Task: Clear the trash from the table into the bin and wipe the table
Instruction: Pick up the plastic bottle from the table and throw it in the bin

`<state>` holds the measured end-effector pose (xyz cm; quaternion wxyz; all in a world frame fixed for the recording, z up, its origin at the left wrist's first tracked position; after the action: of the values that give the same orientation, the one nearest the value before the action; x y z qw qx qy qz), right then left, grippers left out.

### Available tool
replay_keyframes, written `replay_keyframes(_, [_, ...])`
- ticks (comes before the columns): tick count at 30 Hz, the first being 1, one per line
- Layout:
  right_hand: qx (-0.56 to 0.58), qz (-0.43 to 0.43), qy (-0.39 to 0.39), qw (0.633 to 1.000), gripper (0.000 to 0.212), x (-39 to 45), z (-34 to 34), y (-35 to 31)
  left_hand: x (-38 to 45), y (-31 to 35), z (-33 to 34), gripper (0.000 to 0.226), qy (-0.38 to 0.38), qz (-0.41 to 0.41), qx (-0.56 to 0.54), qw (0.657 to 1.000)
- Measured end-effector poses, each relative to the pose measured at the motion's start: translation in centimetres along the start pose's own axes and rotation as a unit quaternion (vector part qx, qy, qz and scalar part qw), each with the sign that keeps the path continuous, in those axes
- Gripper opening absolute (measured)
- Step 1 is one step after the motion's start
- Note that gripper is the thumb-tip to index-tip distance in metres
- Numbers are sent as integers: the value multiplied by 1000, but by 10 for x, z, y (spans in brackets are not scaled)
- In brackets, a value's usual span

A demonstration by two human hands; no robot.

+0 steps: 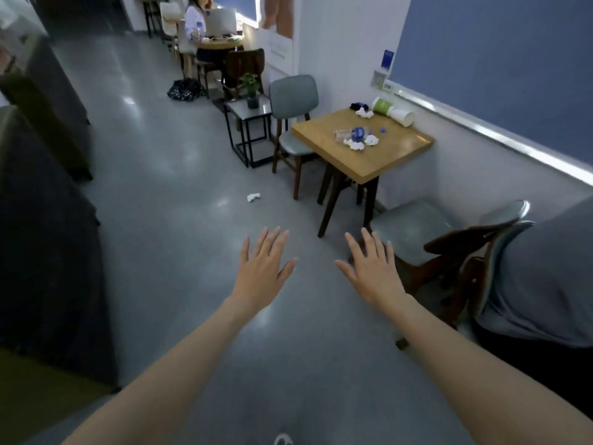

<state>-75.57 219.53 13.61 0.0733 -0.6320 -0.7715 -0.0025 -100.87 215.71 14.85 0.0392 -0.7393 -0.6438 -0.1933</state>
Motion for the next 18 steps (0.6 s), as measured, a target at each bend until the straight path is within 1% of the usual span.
replay_keyframes(3, [-8, 33, -3, 999, 77, 41, 6, 19, 54, -3, 18, 69, -16, -15, -35, 999])
replay_keyframes(8, [-9, 87, -5, 996, 73, 103, 19, 47, 126, -3, 47, 65, -32, 38, -31, 998])
replay_keyframes(13, [-2, 95, -16, 995, 74, 180, 39, 70, 202, -9, 83, 64, -45, 42, -24, 998])
replay_keyframes(18, [28, 103, -28, 994, 75, 256, 57, 93, 273, -14, 110, 63, -63, 46, -19, 997])
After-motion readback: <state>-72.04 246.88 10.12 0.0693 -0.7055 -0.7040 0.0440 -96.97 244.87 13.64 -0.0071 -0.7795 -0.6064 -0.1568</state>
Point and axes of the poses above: each hand's wrist, its own x-axis towards the middle knuckle, its own z-axis out of the palm, y = z × x, the point moved 3 cm from there along x, towards the middle knuckle, and after that the axes turned 4 degrees about y, right-handed, at the moved point
